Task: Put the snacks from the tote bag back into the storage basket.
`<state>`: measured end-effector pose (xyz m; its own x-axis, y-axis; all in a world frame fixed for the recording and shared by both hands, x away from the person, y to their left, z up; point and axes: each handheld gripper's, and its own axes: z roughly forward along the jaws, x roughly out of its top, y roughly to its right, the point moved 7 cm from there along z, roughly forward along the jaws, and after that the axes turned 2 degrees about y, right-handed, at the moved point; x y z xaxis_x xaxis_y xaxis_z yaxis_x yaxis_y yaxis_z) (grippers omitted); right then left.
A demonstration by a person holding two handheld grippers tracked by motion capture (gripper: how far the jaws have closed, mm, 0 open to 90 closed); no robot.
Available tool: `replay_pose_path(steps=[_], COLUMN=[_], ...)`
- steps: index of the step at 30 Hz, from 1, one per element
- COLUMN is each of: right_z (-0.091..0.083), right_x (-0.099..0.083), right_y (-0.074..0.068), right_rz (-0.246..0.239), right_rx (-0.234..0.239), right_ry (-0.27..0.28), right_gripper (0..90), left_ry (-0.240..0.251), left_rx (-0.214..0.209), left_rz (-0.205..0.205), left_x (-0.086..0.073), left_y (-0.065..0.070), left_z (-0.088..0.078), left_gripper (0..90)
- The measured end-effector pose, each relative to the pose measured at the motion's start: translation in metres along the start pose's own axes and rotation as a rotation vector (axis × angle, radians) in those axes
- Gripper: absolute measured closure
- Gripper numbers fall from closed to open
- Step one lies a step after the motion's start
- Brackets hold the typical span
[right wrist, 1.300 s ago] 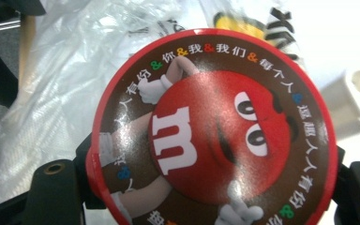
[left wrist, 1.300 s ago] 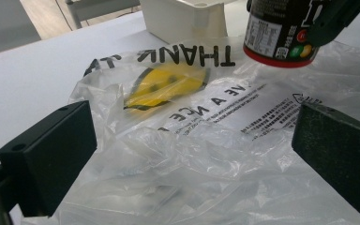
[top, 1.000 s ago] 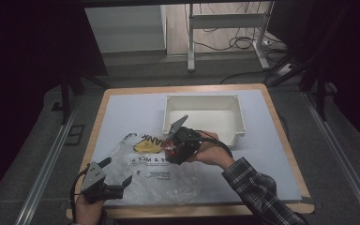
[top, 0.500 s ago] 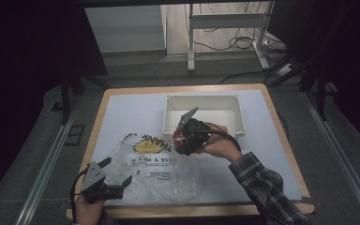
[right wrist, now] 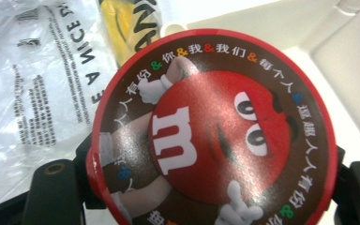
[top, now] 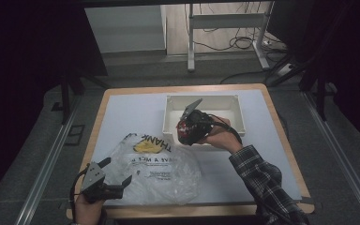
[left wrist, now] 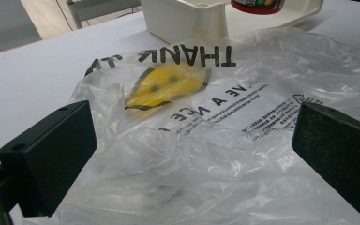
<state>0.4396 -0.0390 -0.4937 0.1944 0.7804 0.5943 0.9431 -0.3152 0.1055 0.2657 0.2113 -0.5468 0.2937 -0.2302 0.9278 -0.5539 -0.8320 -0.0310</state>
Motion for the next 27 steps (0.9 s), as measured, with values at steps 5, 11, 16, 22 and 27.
replay_pose_path(steps=[5,11,16,22,27], right_z=[0.006,0.014,0.023,0.037,0.049], right_x=[0.002,0.005,0.010,0.014,0.014], right_y=[0.008,0.018,0.024,0.028,0.031], right_rz=[0.003,0.019,0.029,0.025,0.018], right_rx=[-0.009,-0.019,-0.024,-0.024,-0.022], right_ry=[0.006,-0.003,0.006,0.000,-0.007], right_gripper=[25.7,25.7,25.7,25.7,25.7], left_ry=[-0.002,-0.003,-0.001,-0.003,-0.007], left_rx=[0.000,0.000,-0.003,-0.007,-0.008], left_rz=[0.003,0.003,0.001,0.004,0.009], left_x=[0.000,0.000,0.000,0.000,-0.001], left_y=[0.000,0.000,0.000,0.001,0.001], left_z=[0.000,0.000,0.000,0.000,0.000], left_gripper=[0.1,0.1,0.1,0.3,0.5])
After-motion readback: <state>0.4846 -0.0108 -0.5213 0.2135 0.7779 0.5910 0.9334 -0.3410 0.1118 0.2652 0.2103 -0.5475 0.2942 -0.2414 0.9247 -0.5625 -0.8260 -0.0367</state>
